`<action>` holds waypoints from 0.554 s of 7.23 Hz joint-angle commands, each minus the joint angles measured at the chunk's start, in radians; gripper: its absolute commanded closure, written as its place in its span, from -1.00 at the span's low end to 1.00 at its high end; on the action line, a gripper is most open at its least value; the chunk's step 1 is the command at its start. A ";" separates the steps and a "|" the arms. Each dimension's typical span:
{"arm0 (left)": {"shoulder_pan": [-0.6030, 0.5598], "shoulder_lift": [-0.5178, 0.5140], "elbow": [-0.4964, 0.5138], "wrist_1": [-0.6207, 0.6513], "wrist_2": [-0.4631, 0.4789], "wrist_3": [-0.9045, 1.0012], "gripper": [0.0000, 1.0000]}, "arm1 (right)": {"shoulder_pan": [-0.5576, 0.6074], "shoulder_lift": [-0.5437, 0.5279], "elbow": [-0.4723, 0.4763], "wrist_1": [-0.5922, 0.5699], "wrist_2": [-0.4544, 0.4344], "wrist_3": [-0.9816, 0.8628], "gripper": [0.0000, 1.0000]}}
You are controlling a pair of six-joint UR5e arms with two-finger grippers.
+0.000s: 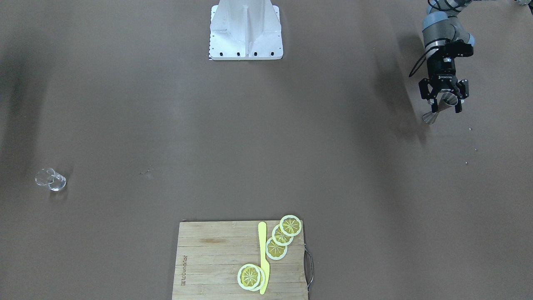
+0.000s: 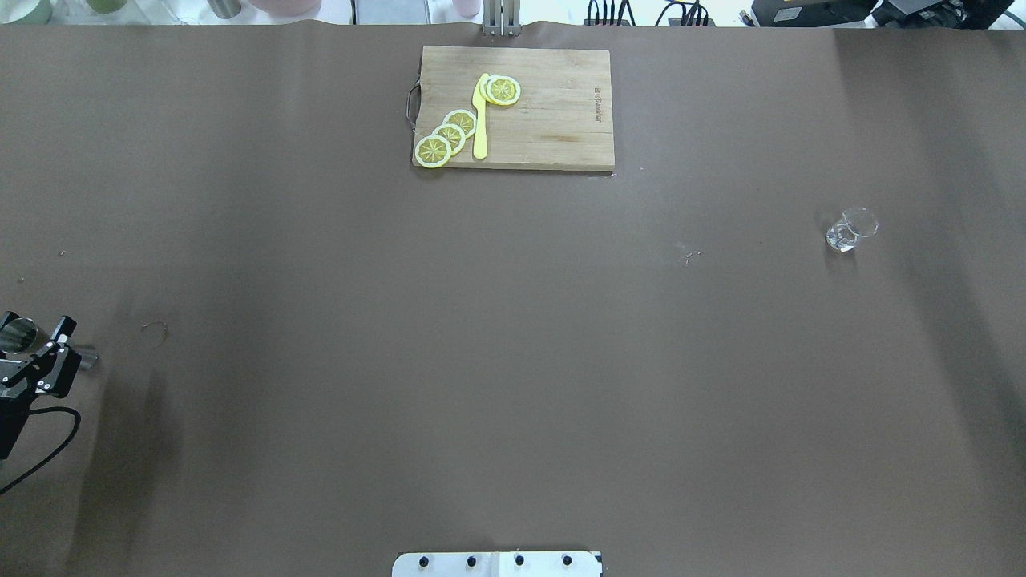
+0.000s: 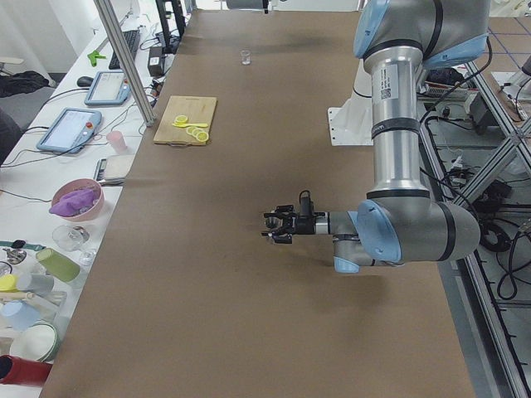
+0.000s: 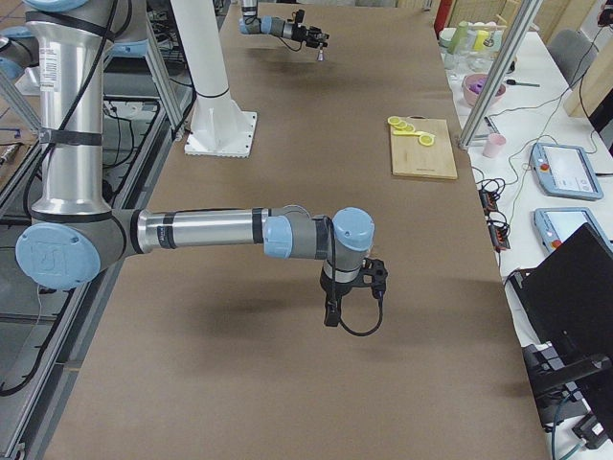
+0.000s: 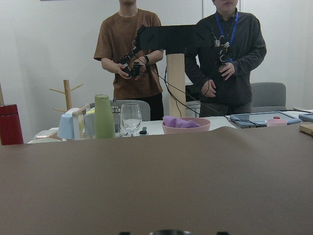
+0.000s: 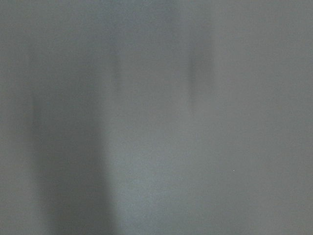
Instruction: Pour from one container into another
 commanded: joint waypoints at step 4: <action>0.003 0.014 -0.039 -0.003 0.000 0.005 -0.94 | 0.033 0.004 -0.004 0.000 0.029 0.001 -1.00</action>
